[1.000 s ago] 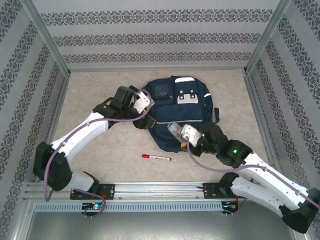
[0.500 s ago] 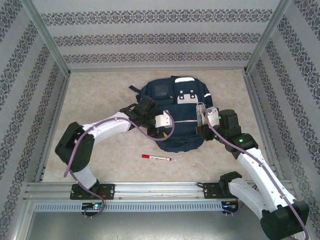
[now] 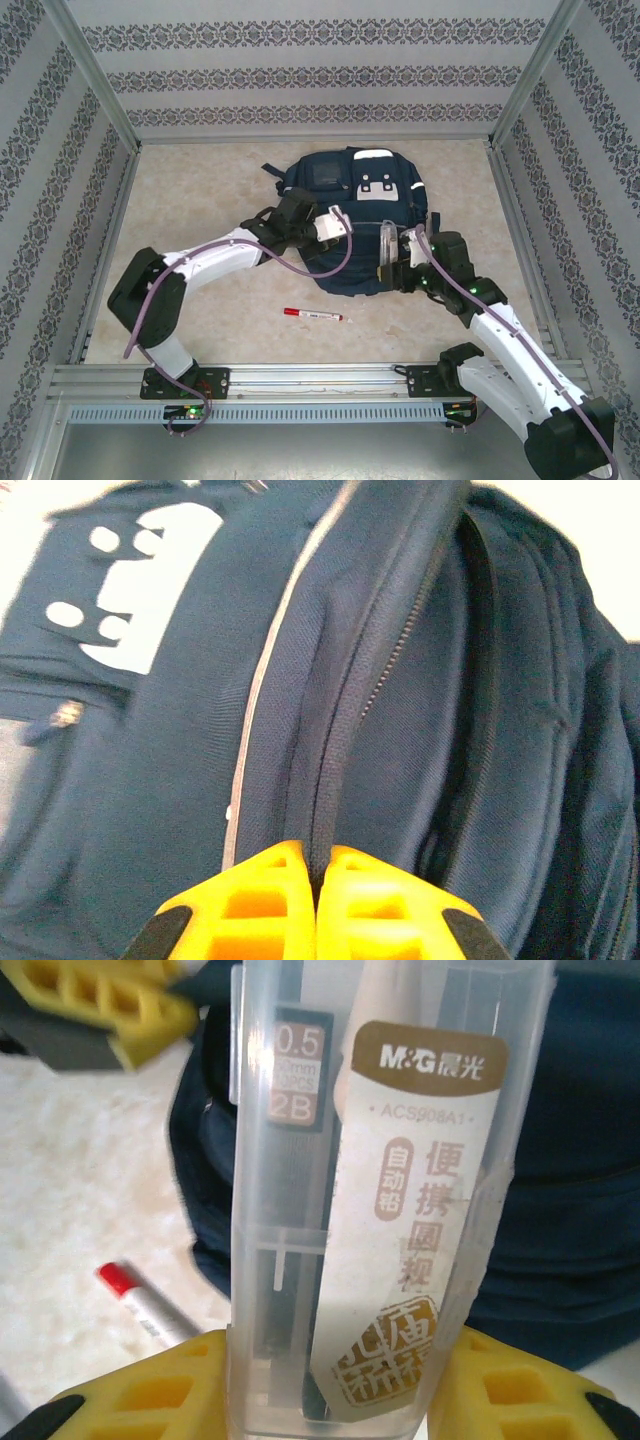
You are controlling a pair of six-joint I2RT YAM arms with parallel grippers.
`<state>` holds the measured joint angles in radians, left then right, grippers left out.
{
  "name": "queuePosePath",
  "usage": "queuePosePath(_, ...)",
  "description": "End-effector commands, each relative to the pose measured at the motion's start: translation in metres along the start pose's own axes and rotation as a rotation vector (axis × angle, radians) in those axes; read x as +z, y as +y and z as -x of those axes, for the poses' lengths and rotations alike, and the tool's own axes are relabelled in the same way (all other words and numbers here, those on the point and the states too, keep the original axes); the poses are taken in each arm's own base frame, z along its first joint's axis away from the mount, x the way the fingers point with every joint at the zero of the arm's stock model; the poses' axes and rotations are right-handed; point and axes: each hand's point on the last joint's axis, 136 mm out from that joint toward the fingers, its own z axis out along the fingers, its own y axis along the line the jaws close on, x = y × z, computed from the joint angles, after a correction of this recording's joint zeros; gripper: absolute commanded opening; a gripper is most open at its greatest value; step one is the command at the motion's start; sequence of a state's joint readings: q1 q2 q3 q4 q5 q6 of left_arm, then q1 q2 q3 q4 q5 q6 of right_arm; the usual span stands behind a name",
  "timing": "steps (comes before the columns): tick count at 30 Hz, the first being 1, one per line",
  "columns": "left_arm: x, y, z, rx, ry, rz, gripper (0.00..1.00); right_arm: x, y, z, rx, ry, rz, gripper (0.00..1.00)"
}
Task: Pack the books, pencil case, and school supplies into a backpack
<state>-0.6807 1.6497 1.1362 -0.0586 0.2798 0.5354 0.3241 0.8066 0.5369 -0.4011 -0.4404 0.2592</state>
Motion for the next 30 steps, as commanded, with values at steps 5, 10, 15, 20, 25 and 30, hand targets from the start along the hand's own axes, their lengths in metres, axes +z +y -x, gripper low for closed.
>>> queuePosePath(5,-0.028,0.041,0.044,-0.258,-0.072,0.129,0.0,0.011,0.062,-0.026,0.064,0.099,0.323,0.34)
queuePosePath(10,-0.025,0.037,0.06,-0.342,-0.103,0.054,0.0,0.034,0.059,-0.033,0.001,0.184,0.268,0.33)
queuePosePath(15,-0.033,0.029,0.066,-0.339,-0.177,0.032,0.0,0.061,0.034,0.01,0.246,0.113,0.197,0.35)
queuePosePath(20,-0.035,0.022,0.06,-0.329,-0.15,0.007,0.0,0.065,0.034,0.046,0.383,0.019,0.212,0.36)
queuePosePath(25,-0.035,0.012,0.069,-0.359,-0.203,-0.062,0.0,0.075,-0.016,0.045,0.781,-0.001,-0.012,0.34)
queuePosePath(30,-0.031,0.006,0.073,-0.448,-0.242,-0.111,0.0,0.097,-0.032,0.052,1.155,-0.06,-0.031,0.33)
